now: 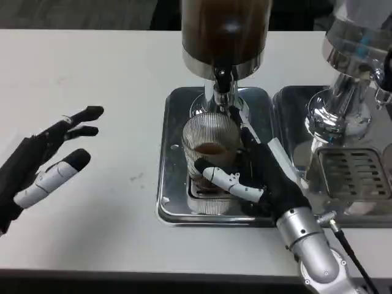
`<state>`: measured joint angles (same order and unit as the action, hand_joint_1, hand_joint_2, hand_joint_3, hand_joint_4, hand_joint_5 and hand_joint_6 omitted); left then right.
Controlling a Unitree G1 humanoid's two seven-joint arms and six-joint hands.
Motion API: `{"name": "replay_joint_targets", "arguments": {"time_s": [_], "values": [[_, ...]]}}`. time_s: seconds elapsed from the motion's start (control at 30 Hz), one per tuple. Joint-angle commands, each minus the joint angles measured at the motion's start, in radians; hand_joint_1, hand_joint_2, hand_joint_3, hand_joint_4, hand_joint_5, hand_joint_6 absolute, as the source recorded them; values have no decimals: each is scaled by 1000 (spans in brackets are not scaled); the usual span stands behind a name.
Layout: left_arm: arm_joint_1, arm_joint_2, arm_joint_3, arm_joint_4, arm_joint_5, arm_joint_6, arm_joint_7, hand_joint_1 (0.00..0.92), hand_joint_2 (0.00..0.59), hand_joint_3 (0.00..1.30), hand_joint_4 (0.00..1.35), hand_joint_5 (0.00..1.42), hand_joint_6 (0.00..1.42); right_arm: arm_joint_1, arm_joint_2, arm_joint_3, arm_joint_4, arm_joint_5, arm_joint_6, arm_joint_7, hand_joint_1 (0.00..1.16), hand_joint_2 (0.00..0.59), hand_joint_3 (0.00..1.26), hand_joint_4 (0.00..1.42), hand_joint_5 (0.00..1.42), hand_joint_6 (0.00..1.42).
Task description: Grasp the cup under the faucet to collect the drink, then remove the cup.
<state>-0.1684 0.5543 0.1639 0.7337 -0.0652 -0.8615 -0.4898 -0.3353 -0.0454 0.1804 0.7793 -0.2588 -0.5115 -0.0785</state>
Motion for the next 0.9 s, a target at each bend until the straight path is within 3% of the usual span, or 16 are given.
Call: {"name": "replay_joint_targets", "arguments": {"time_s": [0.03,0.23,0.43,0.77,0.9], "values": [[18,24,0,-23,1,15,-5,73,107,210,137,218,137,-27,21,15,63,-13,-20,-12,617,203,0,0,0,0],[29,29,0,-39,-2,29,-6,73,108,213,142,219,144,-40,30,27,107,-42,-26,-63,637,211,0,1,16,32],[38,33,-1,-51,-4,39,-12,59,105,223,159,229,151,-48,43,40,143,-69,-25,-125,662,208,4,107,119,121],[55,36,2,-67,-4,51,-10,37,93,232,169,231,152,-66,70,56,193,-97,-19,-215,707,203,129,289,301,349],[59,36,3,-69,-4,52,-8,36,93,233,173,231,153,-76,78,61,216,-104,-19,-231,713,201,150,307,322,365]]}}
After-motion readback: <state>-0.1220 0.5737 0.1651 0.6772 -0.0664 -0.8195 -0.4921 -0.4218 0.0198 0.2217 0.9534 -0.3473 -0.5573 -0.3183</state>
